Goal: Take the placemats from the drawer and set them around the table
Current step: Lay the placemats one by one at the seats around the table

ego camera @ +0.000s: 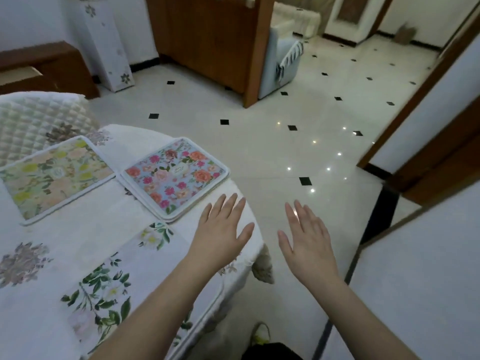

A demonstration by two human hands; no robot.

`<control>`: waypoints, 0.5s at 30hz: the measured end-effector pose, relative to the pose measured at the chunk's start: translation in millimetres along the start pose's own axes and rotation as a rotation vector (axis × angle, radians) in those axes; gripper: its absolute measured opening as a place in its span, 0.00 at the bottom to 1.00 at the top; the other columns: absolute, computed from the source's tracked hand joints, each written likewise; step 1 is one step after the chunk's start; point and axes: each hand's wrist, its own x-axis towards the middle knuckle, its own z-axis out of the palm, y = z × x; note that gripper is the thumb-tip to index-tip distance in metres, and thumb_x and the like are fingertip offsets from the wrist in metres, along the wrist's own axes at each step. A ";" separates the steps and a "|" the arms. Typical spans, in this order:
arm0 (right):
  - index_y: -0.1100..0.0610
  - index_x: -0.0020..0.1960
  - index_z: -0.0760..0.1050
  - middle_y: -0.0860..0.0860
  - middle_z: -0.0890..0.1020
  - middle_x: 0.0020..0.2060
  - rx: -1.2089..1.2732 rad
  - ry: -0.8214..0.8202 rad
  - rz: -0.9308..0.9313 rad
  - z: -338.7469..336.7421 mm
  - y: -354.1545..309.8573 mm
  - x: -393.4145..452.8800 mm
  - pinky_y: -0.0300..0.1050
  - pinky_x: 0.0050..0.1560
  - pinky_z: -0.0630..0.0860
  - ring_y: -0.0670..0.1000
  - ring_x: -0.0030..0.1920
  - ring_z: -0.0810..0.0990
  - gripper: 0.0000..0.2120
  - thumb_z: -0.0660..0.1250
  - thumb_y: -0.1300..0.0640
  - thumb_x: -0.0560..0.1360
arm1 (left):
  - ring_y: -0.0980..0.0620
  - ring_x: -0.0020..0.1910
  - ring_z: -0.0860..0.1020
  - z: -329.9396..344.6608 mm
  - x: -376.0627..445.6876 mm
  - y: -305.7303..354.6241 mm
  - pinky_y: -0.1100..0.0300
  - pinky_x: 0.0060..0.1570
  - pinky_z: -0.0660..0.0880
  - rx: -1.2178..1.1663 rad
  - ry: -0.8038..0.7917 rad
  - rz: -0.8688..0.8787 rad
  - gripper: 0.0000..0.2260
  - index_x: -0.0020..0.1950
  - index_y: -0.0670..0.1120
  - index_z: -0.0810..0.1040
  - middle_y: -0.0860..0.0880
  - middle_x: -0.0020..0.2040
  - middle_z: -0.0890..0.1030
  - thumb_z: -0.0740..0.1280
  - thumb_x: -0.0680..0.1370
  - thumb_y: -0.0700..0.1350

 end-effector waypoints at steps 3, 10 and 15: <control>0.51 0.80 0.53 0.51 0.56 0.79 -0.042 0.017 0.075 -1.2 23.0 -7.4 0.50 0.75 0.48 0.53 0.79 0.53 0.31 0.43 0.41 0.80 | 0.53 0.80 0.40 5.0 9.2 26.2 0.51 0.77 0.38 -0.003 -0.012 0.064 0.29 0.81 0.54 0.44 0.54 0.82 0.45 0.43 0.82 0.63; 0.51 0.80 0.50 0.51 0.53 0.79 -0.009 0.022 0.203 -0.6 71.2 -15.4 0.50 0.76 0.44 0.52 0.79 0.49 0.32 0.40 0.41 0.79 | 0.52 0.80 0.40 32.7 44.2 80.6 0.50 0.75 0.33 0.103 -0.039 0.152 0.30 0.82 0.53 0.43 0.53 0.82 0.44 0.42 0.82 0.62; 0.53 0.79 0.54 0.53 0.58 0.78 -0.009 0.008 0.282 7.9 112.5 -2.9 0.55 0.77 0.52 0.54 0.78 0.55 0.31 0.42 0.42 0.80 | 0.47 0.79 0.57 51.9 76.8 110.9 0.49 0.74 0.41 0.217 0.028 0.244 0.31 0.79 0.49 0.62 0.48 0.80 0.62 0.48 0.81 0.62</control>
